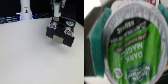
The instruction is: Open the kcup holder, insert the kcup into the holder, and close the kcup holder
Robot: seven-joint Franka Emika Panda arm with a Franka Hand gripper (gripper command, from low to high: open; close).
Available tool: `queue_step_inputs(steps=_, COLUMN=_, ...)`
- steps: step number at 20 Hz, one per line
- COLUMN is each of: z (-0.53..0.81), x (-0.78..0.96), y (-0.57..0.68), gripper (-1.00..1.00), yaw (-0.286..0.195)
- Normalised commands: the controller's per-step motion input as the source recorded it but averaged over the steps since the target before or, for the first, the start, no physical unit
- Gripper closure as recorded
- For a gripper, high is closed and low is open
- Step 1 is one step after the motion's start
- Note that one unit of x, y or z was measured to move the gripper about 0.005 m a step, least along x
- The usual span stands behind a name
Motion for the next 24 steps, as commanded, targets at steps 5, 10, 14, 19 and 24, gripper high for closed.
queue_step_inputs(steps=5, z=0.0, x=0.14, y=0.54, gripper=1.0, yaw=0.022)
queue_step_inputs(steps=10, z=-0.01, x=0.16, y=0.47, gripper=1.0, yaw=0.017)
queue_step_inputs(steps=14, z=0.02, x=0.27, y=0.4, gripper=1.0, yaw=0.006)
queue_step_inputs(steps=19, z=-0.07, x=0.02, y=0.08, gripper=1.0, yaw=0.001)
queue_step_inputs(steps=24, z=-0.07, x=0.01, y=0.02, gripper=1.0, yaw=0.002)
